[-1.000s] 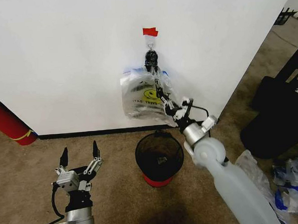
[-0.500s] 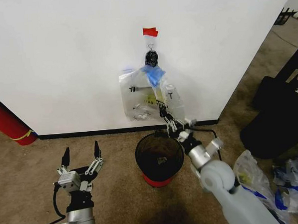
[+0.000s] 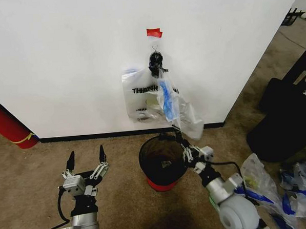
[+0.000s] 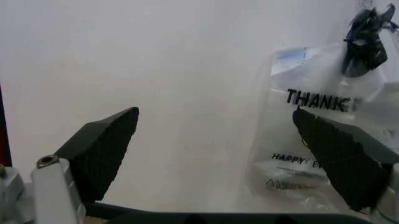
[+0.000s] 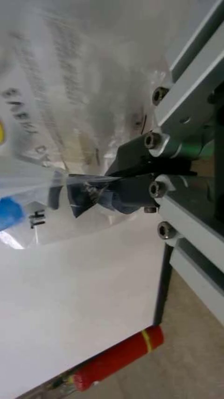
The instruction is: Pick up the garbage bag from the wall and place it over the trash bin.
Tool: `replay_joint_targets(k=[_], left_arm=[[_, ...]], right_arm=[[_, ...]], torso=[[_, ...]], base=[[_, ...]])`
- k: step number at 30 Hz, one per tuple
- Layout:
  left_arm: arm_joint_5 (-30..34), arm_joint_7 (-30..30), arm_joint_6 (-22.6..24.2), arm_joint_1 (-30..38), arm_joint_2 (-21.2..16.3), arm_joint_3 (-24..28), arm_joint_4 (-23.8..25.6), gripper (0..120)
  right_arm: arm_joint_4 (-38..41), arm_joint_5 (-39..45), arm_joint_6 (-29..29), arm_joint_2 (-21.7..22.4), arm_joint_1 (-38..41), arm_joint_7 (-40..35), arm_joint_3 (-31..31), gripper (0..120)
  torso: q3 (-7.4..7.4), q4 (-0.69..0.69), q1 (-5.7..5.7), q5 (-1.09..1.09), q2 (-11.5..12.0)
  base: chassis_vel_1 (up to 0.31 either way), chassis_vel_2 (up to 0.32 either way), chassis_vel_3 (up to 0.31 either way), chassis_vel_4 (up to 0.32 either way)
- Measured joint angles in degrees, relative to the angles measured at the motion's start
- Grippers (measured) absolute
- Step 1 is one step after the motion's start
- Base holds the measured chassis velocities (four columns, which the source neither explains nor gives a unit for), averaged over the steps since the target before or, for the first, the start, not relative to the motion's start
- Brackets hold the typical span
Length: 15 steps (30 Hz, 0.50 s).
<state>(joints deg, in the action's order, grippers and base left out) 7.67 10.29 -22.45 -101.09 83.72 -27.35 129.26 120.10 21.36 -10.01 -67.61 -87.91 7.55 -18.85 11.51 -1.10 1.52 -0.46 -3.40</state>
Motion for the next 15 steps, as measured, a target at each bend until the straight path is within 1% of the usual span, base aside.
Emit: replay_joint_targets(k=[5, 6, 10, 11, 15], left_arm=[[0.6, 0.0, -0.3, 0.1, -0.6, -0.1, -0.3, 98], [0.6, 0.0, -0.3, 0.1, -0.6, -0.1, -0.3, 98], [0.7, -0.1, -0.4, 0.0, -0.7, 0.0, -0.3, 98], [0.7, -0.1, -0.4, 0.0, -0.7, 0.0, -0.3, 98], [0.7, -0.1, -0.5, 0.0, -0.9, 0.0, -0.3, 98]], right_arm=[[0.5, -4.3, -3.6, -0.8, -6.9, 1.2, -1.8, 0], [0.5, -4.3, -3.6, -0.8, -6.9, 1.2, -1.8, 0], [0.2, -6.5, -6.4, -1.5, -11.7, 1.2, -2.1, 0], [0.2, -6.5, -6.4, -1.5, -11.7, 1.2, -2.1, 0], [-0.7, -9.5, -9.3, -1.7, -14.8, 1.3, -2.1, 0]], torso=[[0.0, -0.01, 0.0, 0.0, 0.0], [0.0, -0.01, 0.0, 0.0, 0.0], [0.0, -0.01, 0.0, 0.0, 0.0], [0.0, -0.01, 0.0, 0.0, 0.0], [0.0, 0.0, 0.0, 0.0, 0.0]], base=[[0.0, 0.0, 0.0, 0.0], [0.0, 0.0, 0.0, 0.0], [0.0, 0.0, 0.0, 0.0], [0.0, 0.0, 0.0, 0.0], [0.0, 0.0, 0.0, 0.0]])
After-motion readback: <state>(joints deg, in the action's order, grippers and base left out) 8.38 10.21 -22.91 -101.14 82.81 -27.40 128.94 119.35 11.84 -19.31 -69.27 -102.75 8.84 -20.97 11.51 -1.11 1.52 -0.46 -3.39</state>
